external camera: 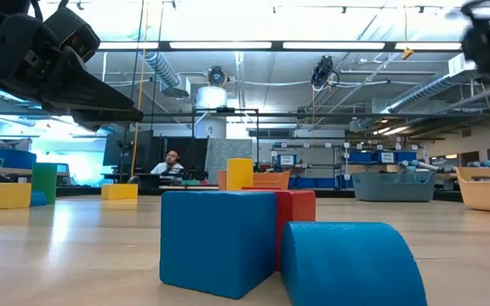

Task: Sort blocks by size
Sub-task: Put the brown cylinder block into the orange bin

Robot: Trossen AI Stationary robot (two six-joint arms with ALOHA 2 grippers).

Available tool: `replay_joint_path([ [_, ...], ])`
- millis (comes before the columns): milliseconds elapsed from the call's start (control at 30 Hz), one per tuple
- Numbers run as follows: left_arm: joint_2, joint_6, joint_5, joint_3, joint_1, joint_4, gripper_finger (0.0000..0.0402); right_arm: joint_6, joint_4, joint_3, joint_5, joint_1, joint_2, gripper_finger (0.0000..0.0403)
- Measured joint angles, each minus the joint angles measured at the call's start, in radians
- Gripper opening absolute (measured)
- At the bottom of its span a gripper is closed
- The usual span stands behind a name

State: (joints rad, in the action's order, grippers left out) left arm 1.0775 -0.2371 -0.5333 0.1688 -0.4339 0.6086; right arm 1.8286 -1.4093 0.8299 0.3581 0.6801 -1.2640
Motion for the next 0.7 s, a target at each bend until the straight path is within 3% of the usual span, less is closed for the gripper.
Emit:
replay_joint_path([
  [133,0.0,0.0,-0.016,0.0,0.0,-0.001,0.0213,0.009,0.115,0.064,0.218,0.021,-0.004,0.0137],
  [267,0.0,0.001,-0.036,0.0,0.0,-0.001,0.0213,-0.146,0.382,0.068,0.439,0.032,-0.032,0.0105],
  [500,0.0,-0.004,-0.109,0.001,0.0,0.001,0.0213,-0.452,0.667,0.067,0.461,0.0,-0.135,0.0052],
  [700,0.0,0.024,-0.186,0.103,-0.025,-0.147,0.0213,-0.494,0.691,0.067,0.448,-0.003,-0.2,0.0025],
])
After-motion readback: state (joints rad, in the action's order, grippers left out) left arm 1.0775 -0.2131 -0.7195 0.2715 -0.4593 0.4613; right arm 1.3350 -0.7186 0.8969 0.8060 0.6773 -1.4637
